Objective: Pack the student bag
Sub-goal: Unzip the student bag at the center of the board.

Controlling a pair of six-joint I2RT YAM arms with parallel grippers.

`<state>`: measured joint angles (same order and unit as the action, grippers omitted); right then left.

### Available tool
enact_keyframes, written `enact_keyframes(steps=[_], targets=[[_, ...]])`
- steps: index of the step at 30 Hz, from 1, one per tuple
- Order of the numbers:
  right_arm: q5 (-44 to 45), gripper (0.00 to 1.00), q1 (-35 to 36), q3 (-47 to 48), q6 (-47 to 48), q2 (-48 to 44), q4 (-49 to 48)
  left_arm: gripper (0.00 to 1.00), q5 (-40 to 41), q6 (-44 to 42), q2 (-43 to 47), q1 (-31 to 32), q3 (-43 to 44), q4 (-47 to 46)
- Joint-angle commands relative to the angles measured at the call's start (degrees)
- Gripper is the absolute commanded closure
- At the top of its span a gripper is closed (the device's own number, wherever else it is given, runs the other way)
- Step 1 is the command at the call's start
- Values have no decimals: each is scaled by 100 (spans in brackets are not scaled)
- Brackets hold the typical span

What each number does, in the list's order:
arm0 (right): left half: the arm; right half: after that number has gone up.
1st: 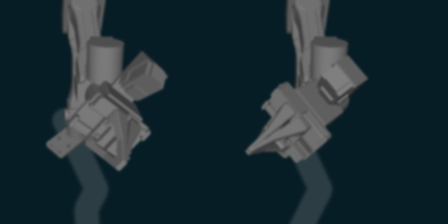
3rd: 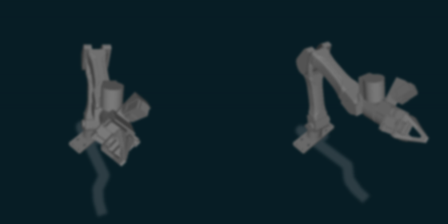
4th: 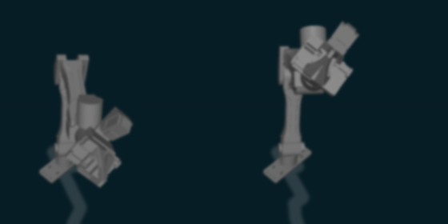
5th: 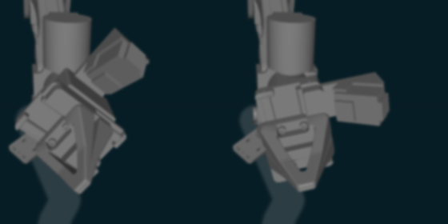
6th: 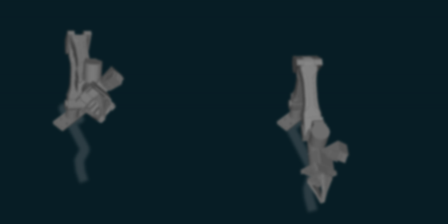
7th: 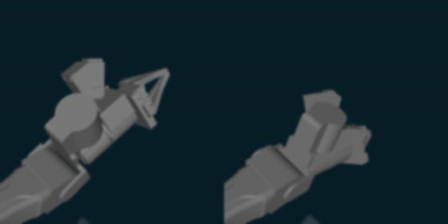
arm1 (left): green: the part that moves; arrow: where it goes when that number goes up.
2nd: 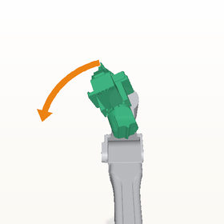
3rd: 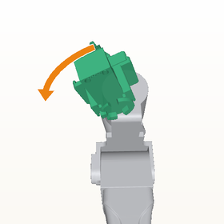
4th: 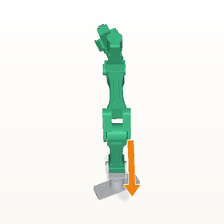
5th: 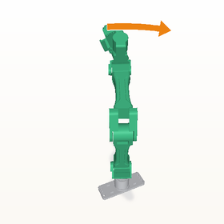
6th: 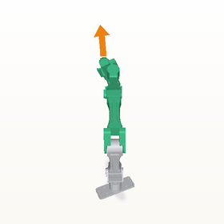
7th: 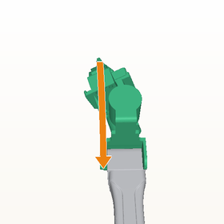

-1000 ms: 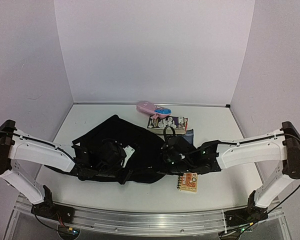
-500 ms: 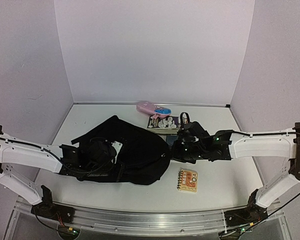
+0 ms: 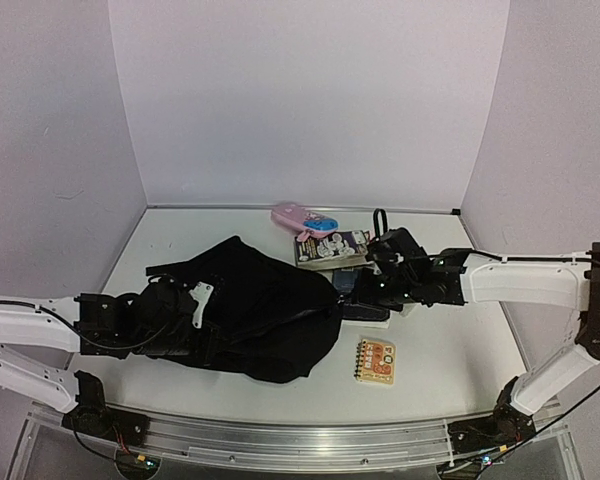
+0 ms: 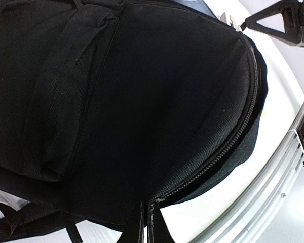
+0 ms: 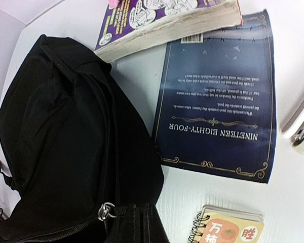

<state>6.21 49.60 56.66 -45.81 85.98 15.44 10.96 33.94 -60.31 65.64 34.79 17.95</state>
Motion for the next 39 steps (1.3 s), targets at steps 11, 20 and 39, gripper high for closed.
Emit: enact_keyframes(steps=[11,20,39], targets=[[-909,100,-257,-173,393,-9,-934,20,-185,31,-1553,-43,2096,761],[-957,100,-253,-238,398,-114,-1004,7,-805,-592,-3575,-44,3938,535],[-289,100,-254,-458,160,-293,-977,100,-864,-709,-4166,-47,3980,486]])
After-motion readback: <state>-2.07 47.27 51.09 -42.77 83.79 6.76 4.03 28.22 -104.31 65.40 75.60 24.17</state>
